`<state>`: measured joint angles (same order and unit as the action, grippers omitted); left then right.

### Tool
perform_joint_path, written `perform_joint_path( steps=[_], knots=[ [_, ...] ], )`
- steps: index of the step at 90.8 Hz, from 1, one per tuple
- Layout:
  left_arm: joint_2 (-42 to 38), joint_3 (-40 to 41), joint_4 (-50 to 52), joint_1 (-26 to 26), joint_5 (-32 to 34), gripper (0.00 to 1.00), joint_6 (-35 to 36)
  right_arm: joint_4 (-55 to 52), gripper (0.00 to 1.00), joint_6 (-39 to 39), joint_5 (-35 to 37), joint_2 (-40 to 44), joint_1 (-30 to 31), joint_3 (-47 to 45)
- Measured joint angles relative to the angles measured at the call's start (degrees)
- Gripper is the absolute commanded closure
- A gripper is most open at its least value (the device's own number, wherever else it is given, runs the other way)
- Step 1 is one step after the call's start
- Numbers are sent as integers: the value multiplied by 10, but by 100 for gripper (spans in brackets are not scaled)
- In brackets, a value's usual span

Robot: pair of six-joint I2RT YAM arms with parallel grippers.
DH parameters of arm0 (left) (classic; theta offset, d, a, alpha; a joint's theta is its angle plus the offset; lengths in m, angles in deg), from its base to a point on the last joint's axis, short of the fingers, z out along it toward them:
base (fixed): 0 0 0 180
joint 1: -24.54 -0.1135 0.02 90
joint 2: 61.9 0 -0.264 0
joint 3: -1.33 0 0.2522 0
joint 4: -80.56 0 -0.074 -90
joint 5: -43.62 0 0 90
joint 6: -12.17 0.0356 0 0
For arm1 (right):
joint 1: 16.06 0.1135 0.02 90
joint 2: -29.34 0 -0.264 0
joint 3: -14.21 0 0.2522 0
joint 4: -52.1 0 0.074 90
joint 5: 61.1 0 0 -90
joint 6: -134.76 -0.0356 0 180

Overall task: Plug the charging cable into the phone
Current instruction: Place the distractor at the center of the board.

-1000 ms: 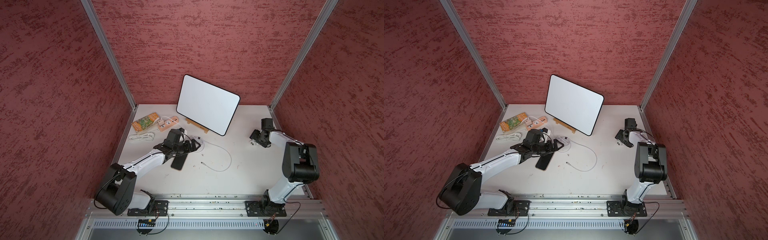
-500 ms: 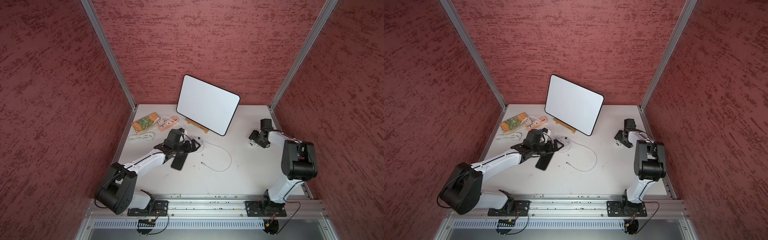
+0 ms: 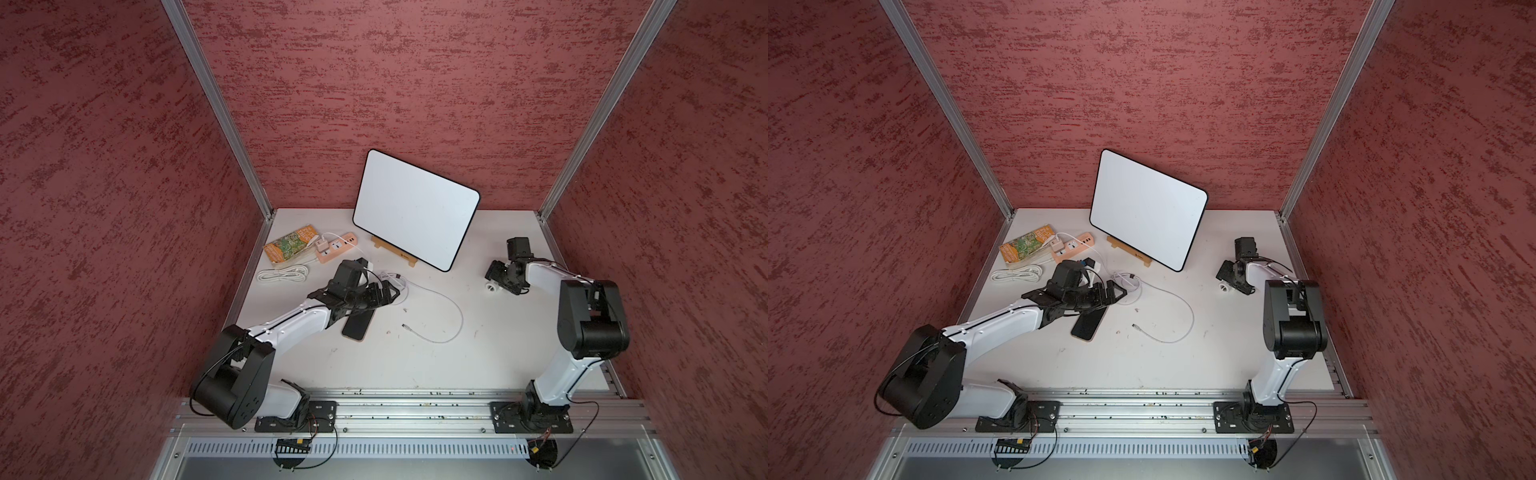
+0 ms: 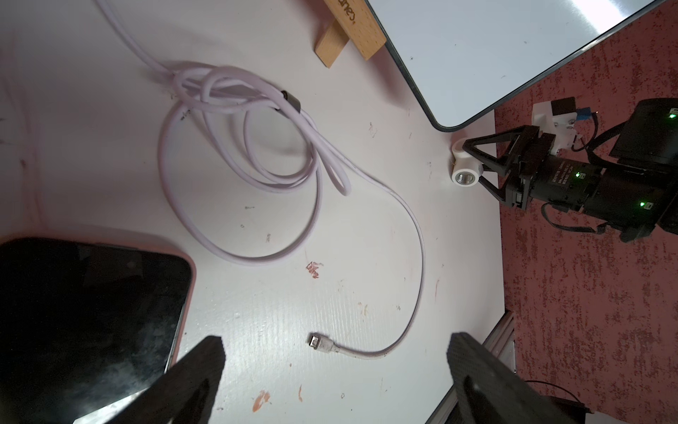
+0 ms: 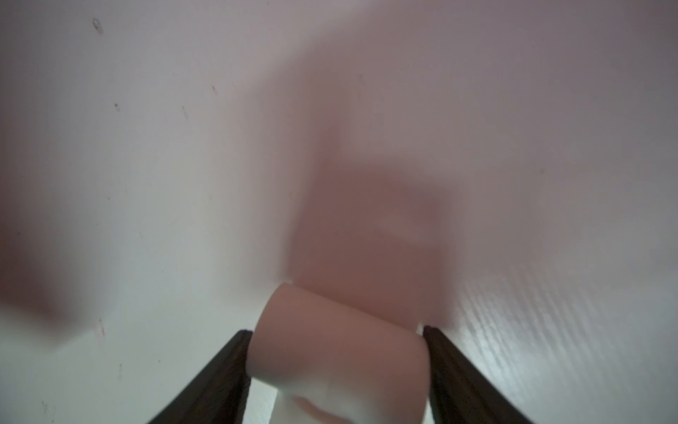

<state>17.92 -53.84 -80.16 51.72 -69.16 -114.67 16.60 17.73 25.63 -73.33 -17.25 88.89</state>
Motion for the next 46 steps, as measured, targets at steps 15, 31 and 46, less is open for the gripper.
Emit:
perform_joint_path(
  steps=[15, 31, 46],
  knots=[
    [-11, 5, 0, -1, 4, 0, 0, 0, 1, 5, -11, 0, 7, 0],
    [-25, 10, 1, -4, 12, 0, 0, -14, 1, 31, -17, 68, 19, -2],
    [-26, 10, 20, -12, 21, 0, 0, -26, 1, 59, -17, 185, 80, -2]
  ],
)
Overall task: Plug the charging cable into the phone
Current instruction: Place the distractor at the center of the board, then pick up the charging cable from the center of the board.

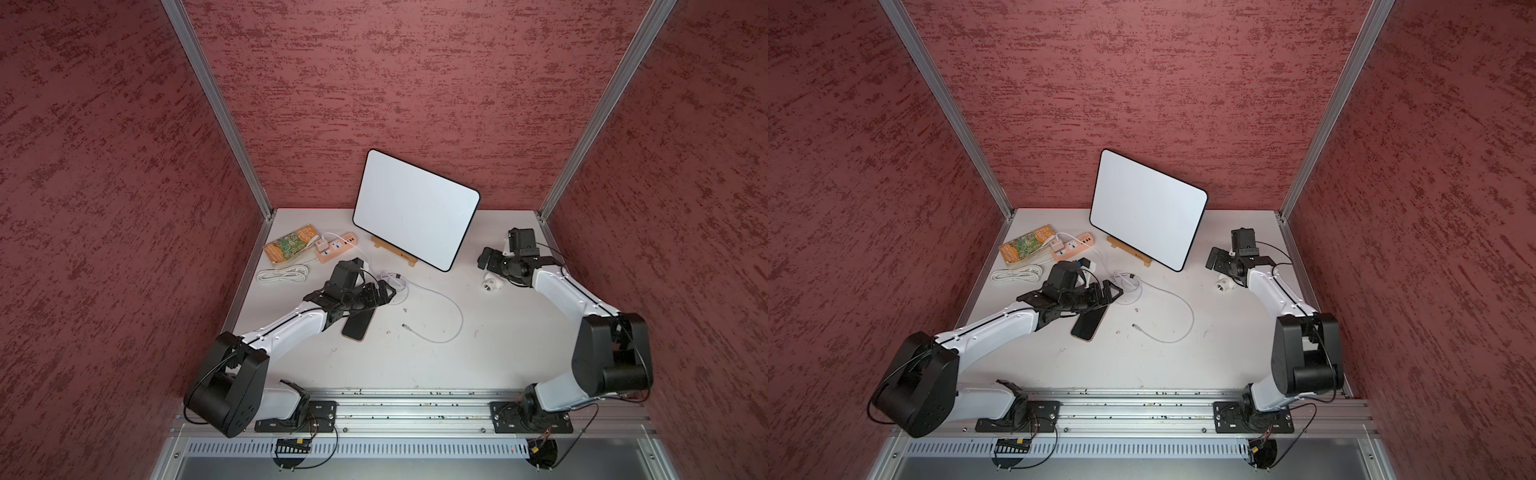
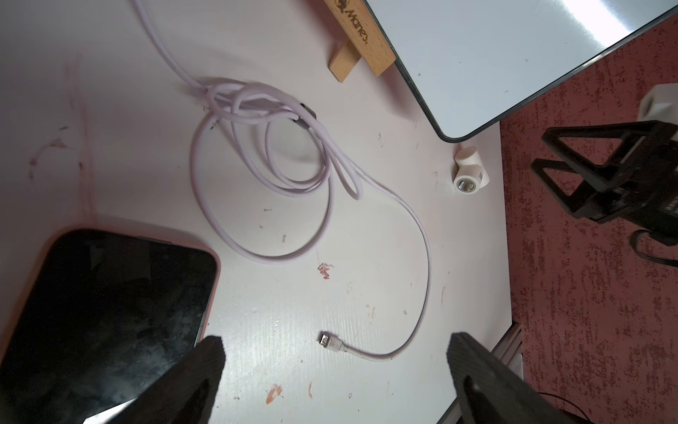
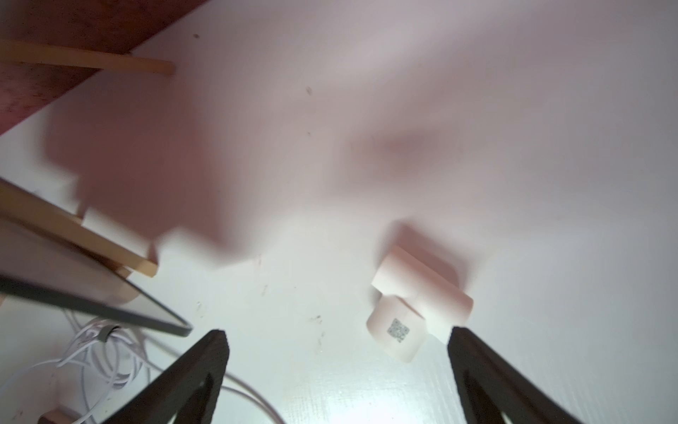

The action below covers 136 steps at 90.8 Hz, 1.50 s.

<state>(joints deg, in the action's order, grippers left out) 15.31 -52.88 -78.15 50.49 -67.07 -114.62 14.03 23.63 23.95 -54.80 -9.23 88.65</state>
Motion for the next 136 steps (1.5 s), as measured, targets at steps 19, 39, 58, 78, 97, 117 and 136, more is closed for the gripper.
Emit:
perform_joint_path(
  steps=[19, 39, 58, 78, 97, 117, 136],
  knots=[
    [-19, 0, 35, -17, 2, 0, 0, -33, 2, 30, -3, 69, 152, 0],
    [-55, 3, 56, -39, 1, 0, 1, -72, 5, 71, -55, 68, 256, 0],
    [-84, 33, 58, -46, -4, 0, -9, -103, 9, 124, -47, -13, 338, 22],
    [-115, 43, 73, -52, -5, 0, -14, -133, 15, 174, 10, -91, 431, 34],
    [-133, 45, 82, -57, -5, 0, -14, -127, 24, 193, 15, -93, 449, 32],
    [-136, 56, 77, -58, -17, 0, -16, -125, 36, 202, 21, -112, 457, 29],
    [-135, 67, 62, -58, -33, 0, -20, -124, 47, 205, 32, -145, 460, 29]
  ],
)
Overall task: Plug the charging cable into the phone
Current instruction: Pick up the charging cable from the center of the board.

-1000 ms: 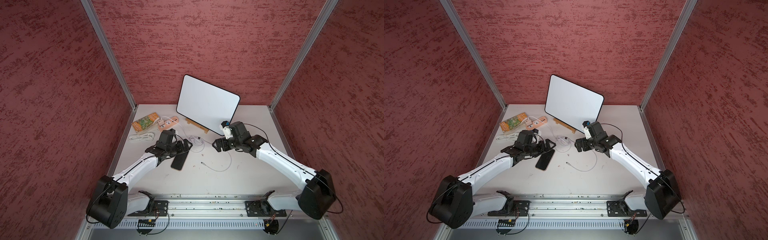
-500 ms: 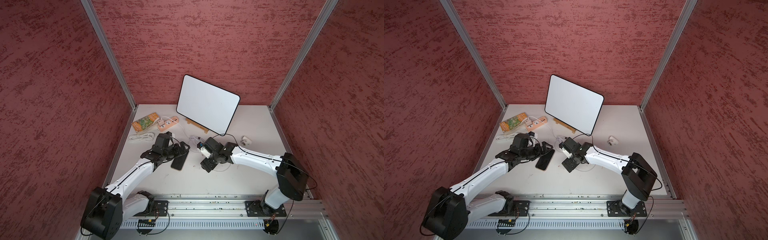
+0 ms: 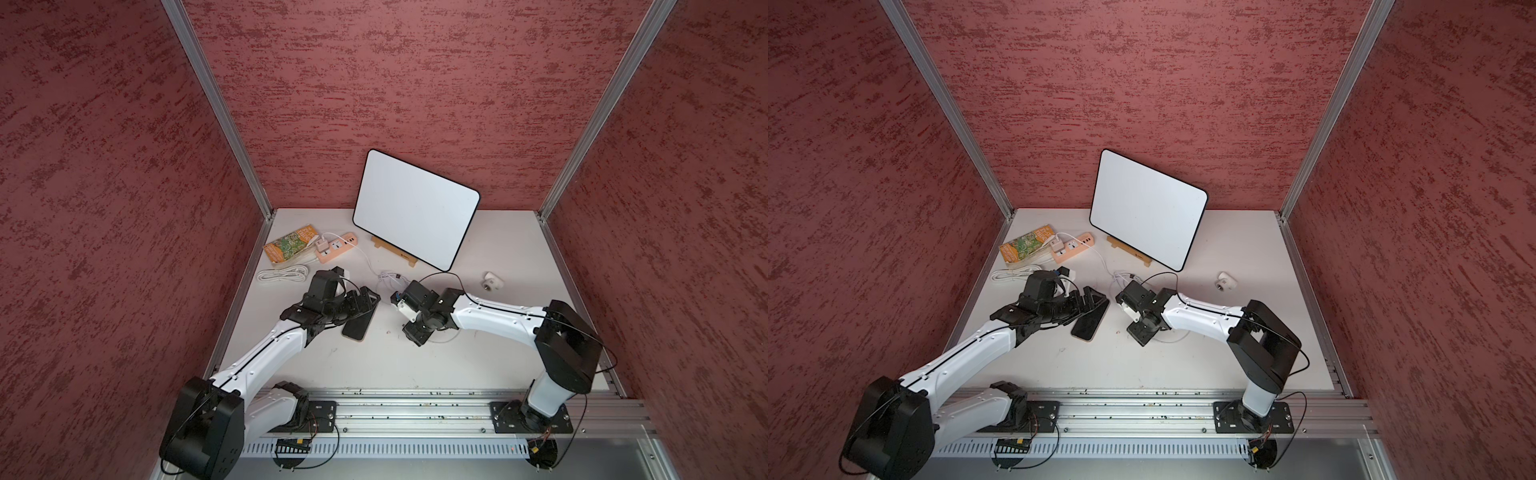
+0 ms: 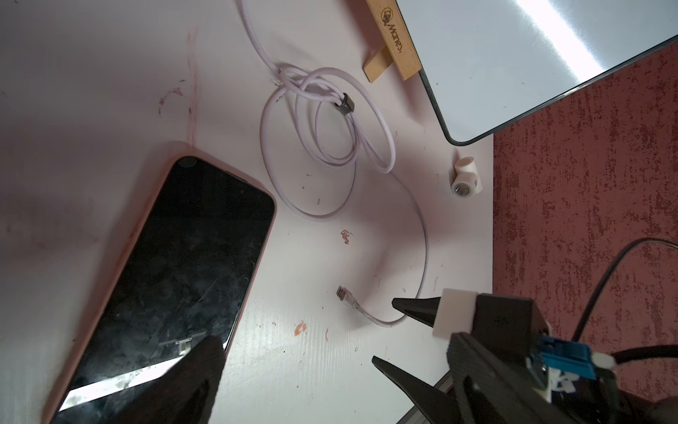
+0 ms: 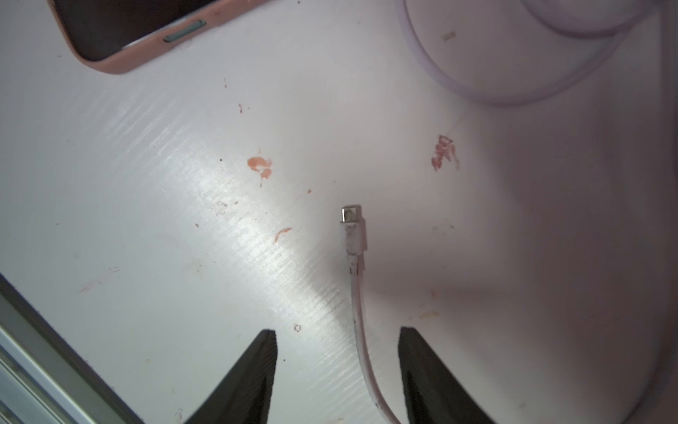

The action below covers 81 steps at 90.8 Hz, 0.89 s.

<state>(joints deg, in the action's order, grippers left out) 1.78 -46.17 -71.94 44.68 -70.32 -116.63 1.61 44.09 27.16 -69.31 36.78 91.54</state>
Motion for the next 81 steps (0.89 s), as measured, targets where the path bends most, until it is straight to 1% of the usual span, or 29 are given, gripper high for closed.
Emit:
perform_joint_path(
  steps=[16, 37, 56, 62, 70, 81],
  knots=[
    [1, 1, -14, 0, -3, 0, 0, 0, 53, 2, 6, -18, 0, 0],
    [9, 10, -22, -2, -5, 0, -4, 0, 58, 8, 12, -46, 0, 0],
    [13, 10, -23, -3, -5, 0, -6, 0, 65, 17, 17, -60, 0, 9],
    [13, 10, -24, -3, -6, 0, -8, 0, 69, 19, 16, -63, 0, 14],
    [13, 10, -24, -5, -7, 0, -8, 0, 79, 24, 14, -67, -2, 19],
    [13, 10, -24, -10, -9, 0, -9, -3, 97, 30, 9, -75, -6, 29]
  ],
)
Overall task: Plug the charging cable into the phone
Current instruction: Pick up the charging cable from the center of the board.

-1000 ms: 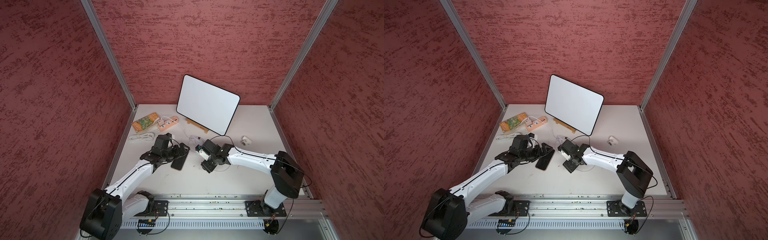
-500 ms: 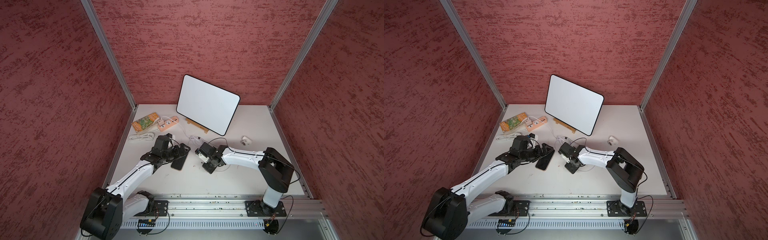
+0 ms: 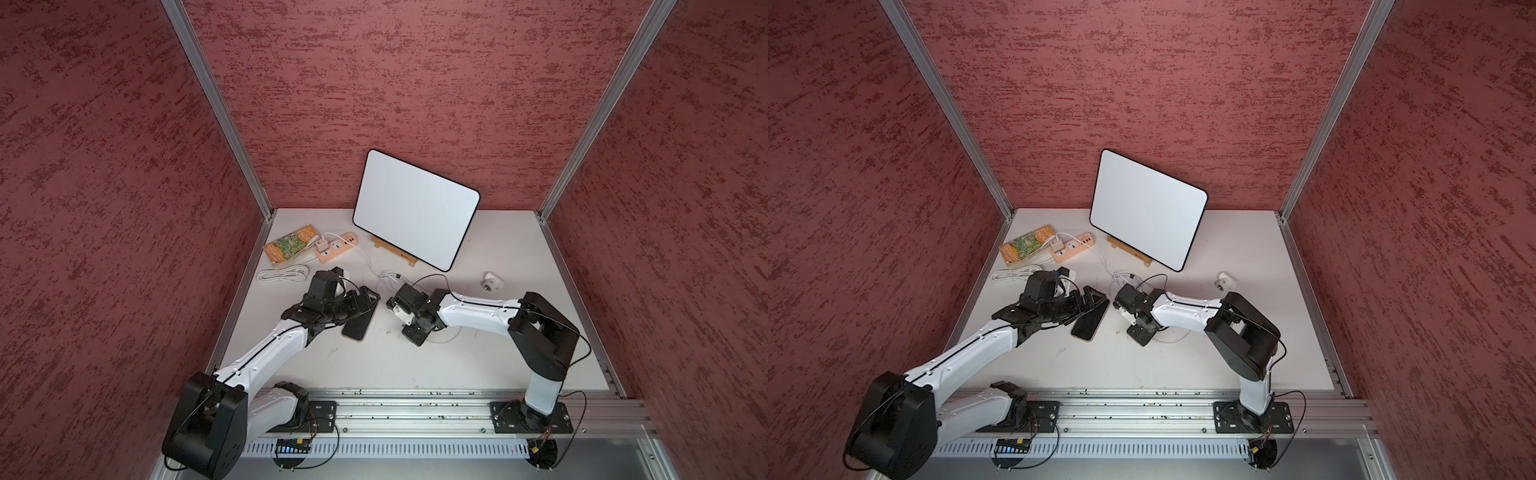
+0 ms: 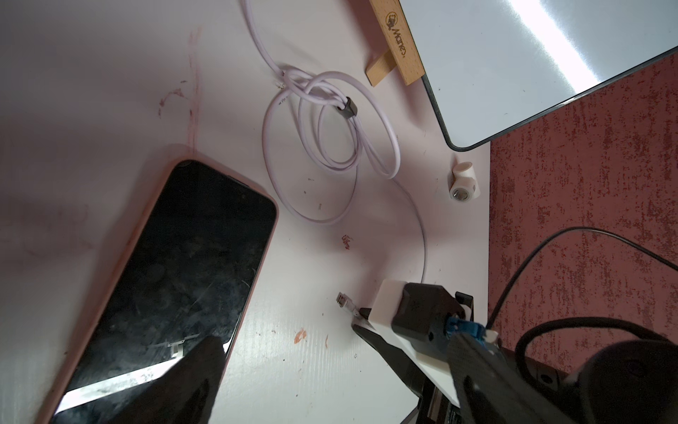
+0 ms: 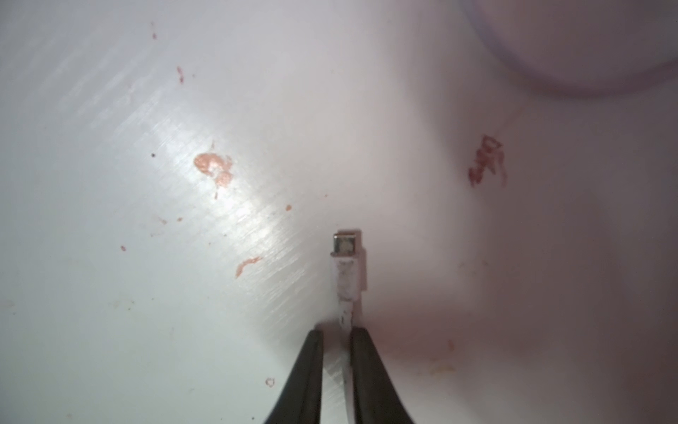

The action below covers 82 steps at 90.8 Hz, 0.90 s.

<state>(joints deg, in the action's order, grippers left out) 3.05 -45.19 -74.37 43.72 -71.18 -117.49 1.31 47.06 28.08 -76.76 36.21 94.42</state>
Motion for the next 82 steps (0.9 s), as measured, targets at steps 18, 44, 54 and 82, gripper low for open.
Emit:
perform_joint_path(
  steps=[18, 44, 54, 82],
  knots=[
    [-1, 2, 0, -6, -6, 0, 0, -9, 100, 3, -2, -5, -3, 8],
    [-28, 48, -82, -7, -49, 0, -38, 29, 100, -20, 25, 43, -5, -9],
    [-34, 80, -158, -4, -74, 0, -78, 86, 100, -51, 47, 100, -7, -35],
    [-8, 91, -343, 57, -98, 11, -128, 228, 100, -120, 65, 228, -7, -135]
  ],
)
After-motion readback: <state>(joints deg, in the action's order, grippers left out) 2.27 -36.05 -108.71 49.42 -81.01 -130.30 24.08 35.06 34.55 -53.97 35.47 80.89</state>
